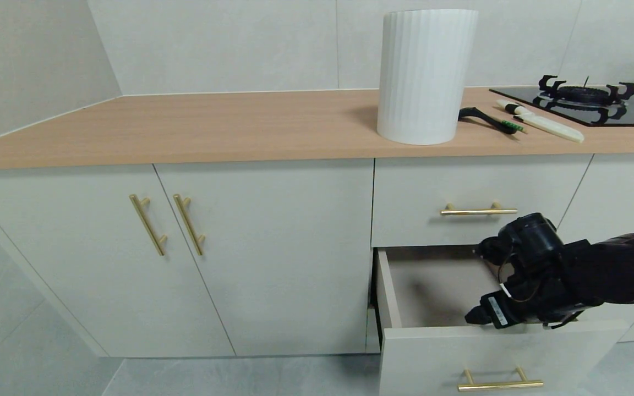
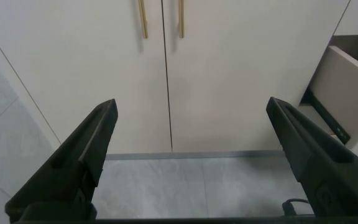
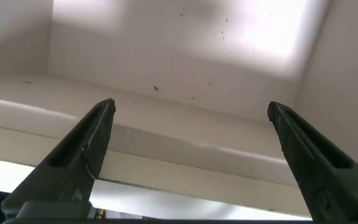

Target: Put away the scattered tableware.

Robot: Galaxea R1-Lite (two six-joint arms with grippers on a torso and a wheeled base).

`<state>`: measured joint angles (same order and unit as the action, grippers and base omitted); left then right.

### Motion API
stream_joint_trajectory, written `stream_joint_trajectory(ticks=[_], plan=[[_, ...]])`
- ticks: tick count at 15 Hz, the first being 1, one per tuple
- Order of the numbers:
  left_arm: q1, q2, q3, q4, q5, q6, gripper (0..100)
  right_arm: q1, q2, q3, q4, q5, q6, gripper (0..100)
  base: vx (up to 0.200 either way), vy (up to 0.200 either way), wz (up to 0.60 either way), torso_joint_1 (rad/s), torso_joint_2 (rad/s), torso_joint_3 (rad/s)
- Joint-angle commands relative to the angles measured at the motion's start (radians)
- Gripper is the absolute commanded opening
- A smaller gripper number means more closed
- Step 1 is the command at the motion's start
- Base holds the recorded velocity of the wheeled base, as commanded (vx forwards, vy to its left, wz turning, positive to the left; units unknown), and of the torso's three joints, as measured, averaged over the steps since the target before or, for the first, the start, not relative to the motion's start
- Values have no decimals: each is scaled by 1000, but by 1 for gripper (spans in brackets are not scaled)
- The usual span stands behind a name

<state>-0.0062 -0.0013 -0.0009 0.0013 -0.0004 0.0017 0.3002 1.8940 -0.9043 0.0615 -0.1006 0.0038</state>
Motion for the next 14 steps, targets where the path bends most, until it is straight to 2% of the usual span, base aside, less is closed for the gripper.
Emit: stream_joint_trajectory(ticks=[1, 6, 14], plan=[[0, 1, 1, 0, 0, 0, 100, 5, -26, -15, 58, -1, -18, 100, 0, 0, 0, 0, 0, 0], [0, 1, 1, 0, 0, 0, 100, 40, -53, -30, 270, -10, -74, 100, 0, 0, 0, 0, 0, 0], [0, 1, 1, 0, 0, 0, 100, 105, -56, -30, 492, -42, -102, 100, 0, 0, 0, 0, 0, 0]])
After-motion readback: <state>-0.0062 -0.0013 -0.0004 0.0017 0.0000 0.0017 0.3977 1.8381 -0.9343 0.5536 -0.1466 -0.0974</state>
